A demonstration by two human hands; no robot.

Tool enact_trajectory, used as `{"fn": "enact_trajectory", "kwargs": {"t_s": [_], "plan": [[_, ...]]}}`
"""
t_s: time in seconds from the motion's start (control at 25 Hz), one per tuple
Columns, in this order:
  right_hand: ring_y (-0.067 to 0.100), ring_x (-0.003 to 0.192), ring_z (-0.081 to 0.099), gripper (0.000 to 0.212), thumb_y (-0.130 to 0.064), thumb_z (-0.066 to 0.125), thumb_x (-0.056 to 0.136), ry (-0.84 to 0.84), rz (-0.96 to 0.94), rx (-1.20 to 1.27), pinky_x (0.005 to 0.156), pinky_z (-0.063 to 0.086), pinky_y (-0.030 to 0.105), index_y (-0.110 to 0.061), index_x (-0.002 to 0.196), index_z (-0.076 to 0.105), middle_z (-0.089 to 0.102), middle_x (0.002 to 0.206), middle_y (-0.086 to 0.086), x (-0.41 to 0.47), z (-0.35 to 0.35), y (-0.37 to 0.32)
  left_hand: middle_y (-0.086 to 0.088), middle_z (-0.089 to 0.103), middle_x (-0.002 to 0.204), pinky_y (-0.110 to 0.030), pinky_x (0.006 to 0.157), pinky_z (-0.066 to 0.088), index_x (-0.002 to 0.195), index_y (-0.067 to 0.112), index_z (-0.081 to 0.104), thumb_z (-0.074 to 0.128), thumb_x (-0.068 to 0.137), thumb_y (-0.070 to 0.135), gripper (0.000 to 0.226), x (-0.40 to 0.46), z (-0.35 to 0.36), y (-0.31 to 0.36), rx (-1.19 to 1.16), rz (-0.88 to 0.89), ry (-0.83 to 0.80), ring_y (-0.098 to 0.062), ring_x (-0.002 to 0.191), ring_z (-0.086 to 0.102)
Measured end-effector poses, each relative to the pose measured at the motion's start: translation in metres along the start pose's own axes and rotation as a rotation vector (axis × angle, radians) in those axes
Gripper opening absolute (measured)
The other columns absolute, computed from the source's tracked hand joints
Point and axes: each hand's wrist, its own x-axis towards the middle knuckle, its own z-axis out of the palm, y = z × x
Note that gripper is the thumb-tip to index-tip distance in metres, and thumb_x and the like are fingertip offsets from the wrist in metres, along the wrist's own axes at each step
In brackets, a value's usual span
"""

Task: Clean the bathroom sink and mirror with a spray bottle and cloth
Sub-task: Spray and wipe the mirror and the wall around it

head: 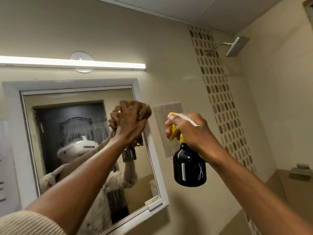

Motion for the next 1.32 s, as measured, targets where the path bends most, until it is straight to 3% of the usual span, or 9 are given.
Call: {"fn": "enact_trajectory", "kwargs": {"t_s": [0.16,0.28,0.44,0.64,0.76,0.92,1.0,1.08,1.32], "plan": [[0.011,0.059,0.07,0.037,-0.035,0.057,0.101,0.023,0.051,-0.067,0.061,0.05,0.028,-0.015,0.077,0.076,0.079,0.067,0.005,-0.011,0.012,0.024,-0.02,0.036,0.129,-0.048,0.096,0.033,0.12,0.024,0.048,0.057,0.071,0.041,0.052,0.01,-0.017,-0.003,-0.107,-0.19,0.093,-0.037,0.114,0.038],[0.015,0.06,0.07,0.034,-0.034,0.058,0.097,-0.053,0.14,-0.059,0.061,0.052,0.029,-0.012,0.081,0.077,0.08,0.071,0.008,-0.024,0.015,0.043,-0.021,0.033,0.131,-0.053,0.102,0.03,0.119,0.025,0.048,0.063,0.075,0.035,0.047,0.013,-0.008,0.001,-0.08,-0.176,0.015,-0.04,0.118,0.036],[0.031,0.063,0.075,0.032,-0.027,0.062,0.094,-0.109,0.273,-0.051,0.07,0.062,0.039,-0.003,0.081,0.079,0.079,0.072,0.018,-0.042,0.012,0.075,-0.02,0.029,0.134,-0.051,0.098,0.028,0.119,0.024,0.049,0.065,0.077,0.02,0.046,0.008,0.011,0.012,-0.052,-0.184,-0.097,-0.041,0.121,0.033],[0.028,0.059,0.073,0.033,-0.028,0.06,0.095,-0.124,0.316,-0.126,0.06,0.054,0.03,-0.005,0.081,0.079,0.078,0.067,0.013,-0.051,0.005,0.095,-0.018,0.034,0.13,-0.053,0.097,0.028,0.12,0.021,0.05,0.064,0.071,0.018,0.051,0.0,0.027,0.023,0.201,-0.089,-0.149,-0.04,0.121,0.033],[0.033,0.074,0.078,0.033,-0.031,0.06,0.096,-0.076,0.322,-0.095,0.064,0.053,0.031,-0.007,0.084,0.079,0.081,0.073,0.013,-0.048,0.001,0.099,-0.015,0.037,0.125,-0.05,0.092,0.031,0.113,0.02,0.05,0.065,0.067,0.023,0.049,-0.014,0.036,0.031,0.232,-0.069,-0.165,-0.037,0.116,0.036],[0.023,0.069,0.076,0.033,-0.035,0.061,0.097,-0.038,0.321,-0.097,0.067,0.052,0.032,-0.011,0.085,0.079,0.081,0.075,0.01,-0.05,-0.004,0.105,-0.013,0.04,0.117,-0.051,0.091,0.035,0.101,0.02,0.052,0.066,0.061,0.028,0.044,-0.071,0.069,0.046,0.327,0.045,-0.287,-0.034,0.109,0.04],[0.026,0.072,0.078,0.033,-0.035,0.061,0.097,-0.014,0.322,-0.109,0.072,0.055,0.038,-0.012,0.083,0.079,0.081,0.072,0.008,-0.053,-0.011,0.109,-0.012,0.041,0.117,-0.052,0.094,0.035,0.101,0.021,0.054,0.065,0.062,0.029,0.042,-0.1,0.082,0.052,0.363,0.084,-0.331,-0.033,0.109,0.04],[0.03,0.078,0.08,0.033,-0.036,0.061,0.097,0.008,0.34,-0.104,0.077,0.057,0.04,-0.012,0.084,0.08,0.081,0.073,0.007,-0.056,-0.018,0.112,-0.011,0.04,0.121,-0.054,0.1,0.032,0.108,0.02,0.053,0.065,0.066,0.029,0.044,-0.128,0.093,0.061,0.401,0.125,-0.406,-0.033,0.115,0.038],[0.03,0.078,0.079,0.033,-0.037,0.061,0.099,0.023,0.371,-0.108,0.075,0.052,0.037,-0.012,0.088,0.079,0.082,0.076,0.009,-0.07,-0.044,0.11,-0.01,0.039,0.131,-0.045,0.1,0.028,0.127,0.014,0.055,0.057,0.085,0.038,0.048,-0.206,0.139,0.087,0.525,0.181,-0.727,-0.03,0.128,0.029]]}}
